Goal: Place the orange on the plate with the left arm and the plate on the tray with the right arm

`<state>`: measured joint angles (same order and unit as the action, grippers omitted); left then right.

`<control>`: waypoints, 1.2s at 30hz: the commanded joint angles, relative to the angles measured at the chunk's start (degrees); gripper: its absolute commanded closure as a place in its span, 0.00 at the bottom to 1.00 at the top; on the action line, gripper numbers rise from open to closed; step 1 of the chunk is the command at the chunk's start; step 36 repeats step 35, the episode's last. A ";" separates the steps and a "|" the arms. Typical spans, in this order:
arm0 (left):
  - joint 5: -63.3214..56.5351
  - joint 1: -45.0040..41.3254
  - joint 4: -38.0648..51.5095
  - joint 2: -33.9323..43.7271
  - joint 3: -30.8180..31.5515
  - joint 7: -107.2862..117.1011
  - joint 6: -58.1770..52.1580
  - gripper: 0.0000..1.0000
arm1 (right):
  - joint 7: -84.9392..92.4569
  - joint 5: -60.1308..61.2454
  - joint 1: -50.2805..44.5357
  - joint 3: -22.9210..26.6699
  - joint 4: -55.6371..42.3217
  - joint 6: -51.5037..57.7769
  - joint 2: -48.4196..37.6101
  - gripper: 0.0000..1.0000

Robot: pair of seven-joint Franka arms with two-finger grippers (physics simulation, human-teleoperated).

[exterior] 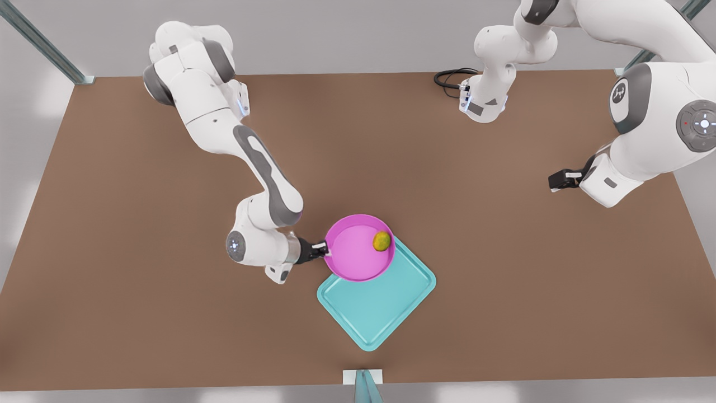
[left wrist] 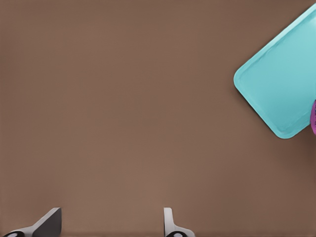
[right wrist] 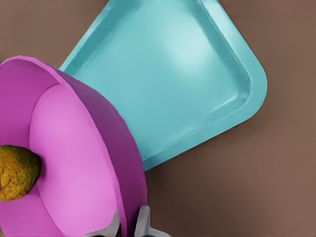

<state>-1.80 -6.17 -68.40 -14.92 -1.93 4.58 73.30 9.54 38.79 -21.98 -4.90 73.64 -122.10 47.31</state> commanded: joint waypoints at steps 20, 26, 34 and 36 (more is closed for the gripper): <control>0.04 0.01 0.02 -0.03 0.00 -1.42 -0.26 0.00 | -2.69 -19.44 0.70 8.33 -23.72 40.70 4.11 0.00; 0.04 0.01 0.02 -0.03 0.00 -1.42 -0.26 0.00 | -3.21 -44.94 2.38 6.74 -11.87 59.18 -29.98 0.00; 0.75 0.10 0.11 -1.17 -2.55 -1.51 0.09 0.00 | -2.16 -44.50 8.44 4.55 7.92 47.04 -45.20 0.00; 0.66 0.01 0.11 -1.43 -2.46 -1.51 0.00 0.00 | -2.16 -44.59 8.44 4.63 7.92 47.31 -45.03 0.00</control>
